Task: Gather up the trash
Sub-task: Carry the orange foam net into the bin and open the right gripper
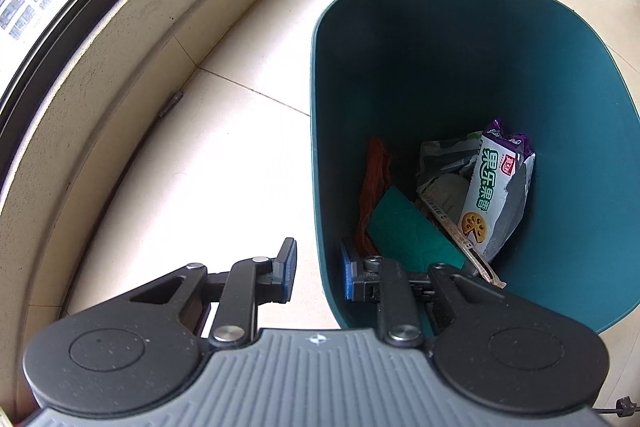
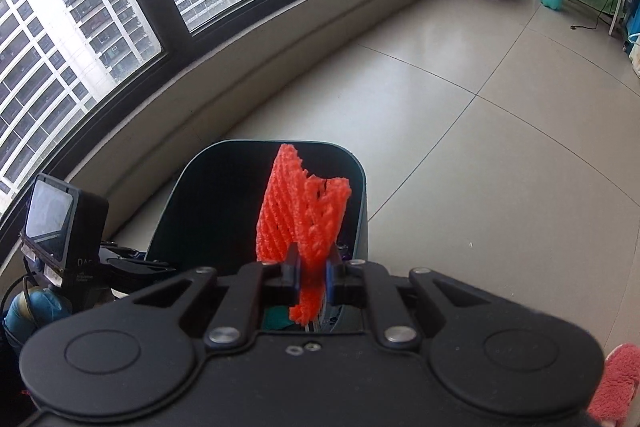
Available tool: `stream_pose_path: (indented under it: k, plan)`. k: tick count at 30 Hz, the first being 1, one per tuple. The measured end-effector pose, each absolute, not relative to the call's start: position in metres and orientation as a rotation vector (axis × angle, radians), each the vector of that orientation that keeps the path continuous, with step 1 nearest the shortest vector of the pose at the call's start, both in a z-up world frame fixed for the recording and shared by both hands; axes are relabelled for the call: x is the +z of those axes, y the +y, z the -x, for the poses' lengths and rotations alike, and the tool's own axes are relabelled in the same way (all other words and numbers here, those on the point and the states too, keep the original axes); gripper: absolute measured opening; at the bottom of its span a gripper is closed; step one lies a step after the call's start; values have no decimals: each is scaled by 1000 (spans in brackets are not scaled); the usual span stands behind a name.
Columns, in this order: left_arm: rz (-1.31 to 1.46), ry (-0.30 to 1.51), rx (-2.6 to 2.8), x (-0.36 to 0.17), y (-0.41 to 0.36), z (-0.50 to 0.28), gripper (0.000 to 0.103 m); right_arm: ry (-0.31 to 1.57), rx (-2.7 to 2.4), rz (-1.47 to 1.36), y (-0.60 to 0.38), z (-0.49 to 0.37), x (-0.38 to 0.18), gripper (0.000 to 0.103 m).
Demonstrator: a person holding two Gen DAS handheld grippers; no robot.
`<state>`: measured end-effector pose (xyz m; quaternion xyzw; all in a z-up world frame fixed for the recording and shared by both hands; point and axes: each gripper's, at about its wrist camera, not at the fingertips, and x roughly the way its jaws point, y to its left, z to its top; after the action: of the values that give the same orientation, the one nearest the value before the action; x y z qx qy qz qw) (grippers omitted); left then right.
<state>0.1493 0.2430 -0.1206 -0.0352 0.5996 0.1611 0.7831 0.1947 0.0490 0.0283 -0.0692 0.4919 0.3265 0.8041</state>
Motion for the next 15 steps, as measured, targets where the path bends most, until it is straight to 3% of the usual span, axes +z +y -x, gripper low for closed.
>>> stream_pose_path:
  k: [15]
  plan:
    - [40,1261,311,-121,231,-147,22,1182,749,354,141,-204,-53,10]
